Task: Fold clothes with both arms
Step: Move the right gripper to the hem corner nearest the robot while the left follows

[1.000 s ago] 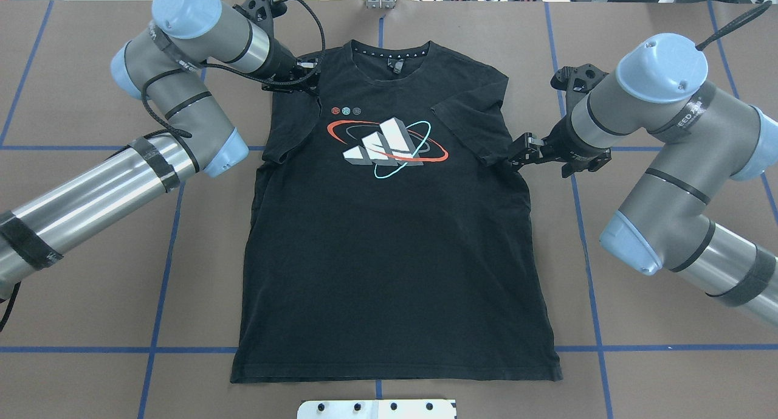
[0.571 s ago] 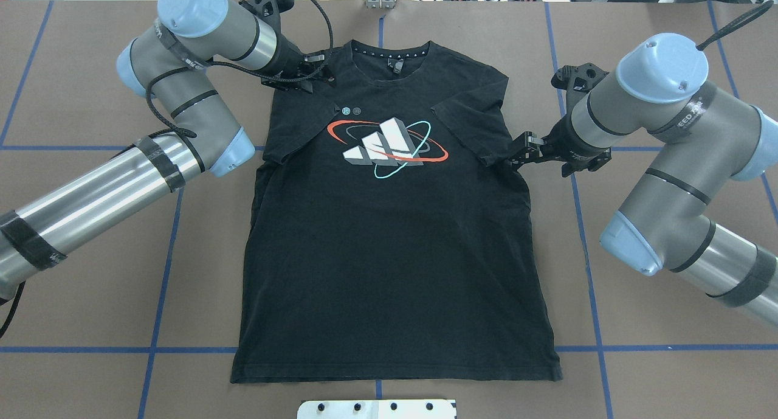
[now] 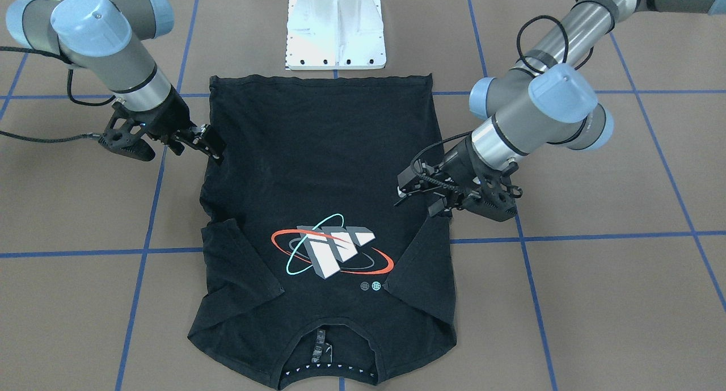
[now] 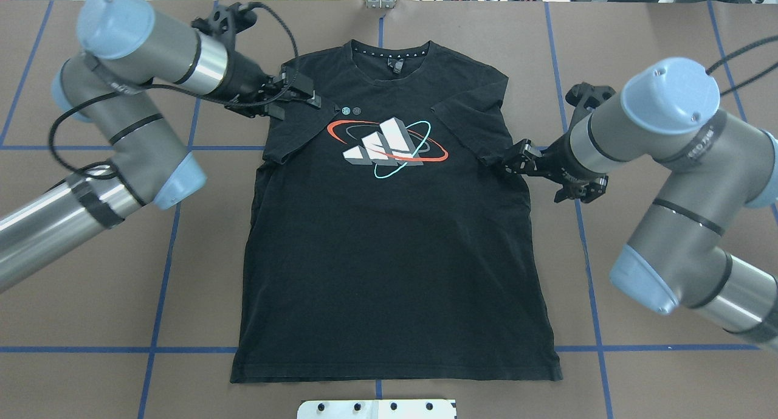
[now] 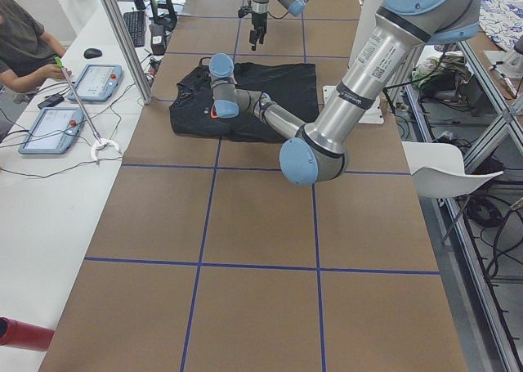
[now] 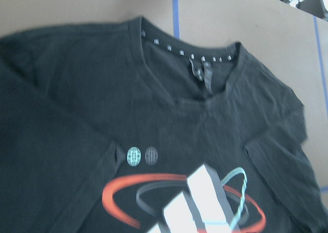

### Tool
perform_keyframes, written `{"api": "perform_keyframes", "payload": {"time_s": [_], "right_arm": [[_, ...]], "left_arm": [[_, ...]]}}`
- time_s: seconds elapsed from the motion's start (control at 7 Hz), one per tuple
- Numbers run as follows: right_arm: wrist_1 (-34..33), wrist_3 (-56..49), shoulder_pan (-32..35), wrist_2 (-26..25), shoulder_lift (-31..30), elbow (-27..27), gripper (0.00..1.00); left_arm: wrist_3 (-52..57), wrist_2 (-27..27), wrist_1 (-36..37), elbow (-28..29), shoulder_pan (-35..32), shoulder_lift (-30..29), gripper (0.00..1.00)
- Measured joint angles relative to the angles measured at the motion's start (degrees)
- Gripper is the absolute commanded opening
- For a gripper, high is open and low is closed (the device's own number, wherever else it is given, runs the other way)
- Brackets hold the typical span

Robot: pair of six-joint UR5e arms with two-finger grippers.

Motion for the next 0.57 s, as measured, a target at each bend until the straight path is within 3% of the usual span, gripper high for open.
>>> {"api": "perform_keyframes", "payload": {"time_s": [0.29,0.57], "right_arm": [[-0.12,17.05,-8.34,-7.90,-4.90,7.40,0.99],[-0.14,26.95,-17.00,-15.89,-10.61,12.05,0.97]], "left_arm": [[-1.31,0.20,-0.02,-5.15,0.01,3.32,0.91],[-1.82,0.33,-0.02,-6.44,0.26,3.87,0.91]]}}
